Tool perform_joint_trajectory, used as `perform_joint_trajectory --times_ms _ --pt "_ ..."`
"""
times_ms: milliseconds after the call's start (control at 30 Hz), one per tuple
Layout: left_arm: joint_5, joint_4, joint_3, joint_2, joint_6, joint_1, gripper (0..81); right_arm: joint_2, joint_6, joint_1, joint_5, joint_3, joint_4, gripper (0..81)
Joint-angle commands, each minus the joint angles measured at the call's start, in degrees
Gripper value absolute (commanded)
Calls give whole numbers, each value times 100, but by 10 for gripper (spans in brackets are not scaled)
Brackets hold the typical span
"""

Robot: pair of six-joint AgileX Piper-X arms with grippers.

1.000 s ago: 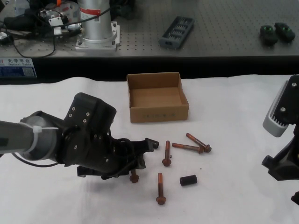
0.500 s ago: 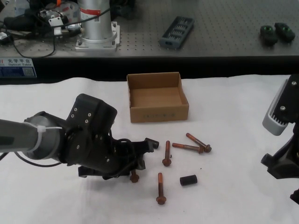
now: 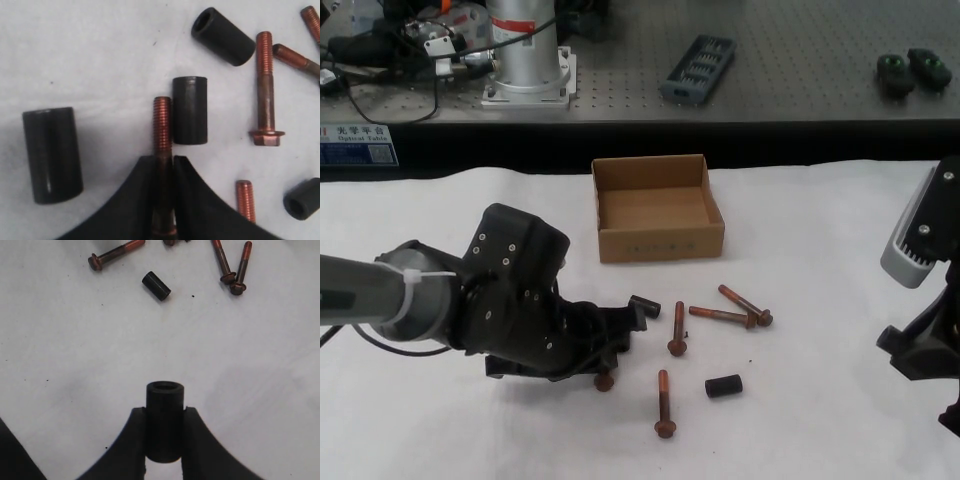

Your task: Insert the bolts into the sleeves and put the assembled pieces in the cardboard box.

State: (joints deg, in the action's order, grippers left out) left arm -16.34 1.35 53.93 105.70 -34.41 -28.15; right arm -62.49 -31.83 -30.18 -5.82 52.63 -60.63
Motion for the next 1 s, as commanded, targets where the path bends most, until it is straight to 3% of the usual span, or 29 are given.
perform_joint_trajectory --times_ms 0,100,167,500,733,967 --pt "69 545 -38 201 186 -33 95 82 11 -20 16 7 75 29" --pt "69 693 -38 228 300 -33 69 82 11 -20 15 7 95 29" --pt "57 801 -38 228 413 -33 3 82 11 -20 44 7 92 29" --pt "57 1077 -38 104 1450 -33 6 86 1 -10 100 7 92 29" --pt "775 1920 -38 -118 3819 -33 6 86 -37 -9 100 7 92 29" --pt "1033 2391 -38 -129 7767 -33 6 86 -39 -9 100 7 170 29"
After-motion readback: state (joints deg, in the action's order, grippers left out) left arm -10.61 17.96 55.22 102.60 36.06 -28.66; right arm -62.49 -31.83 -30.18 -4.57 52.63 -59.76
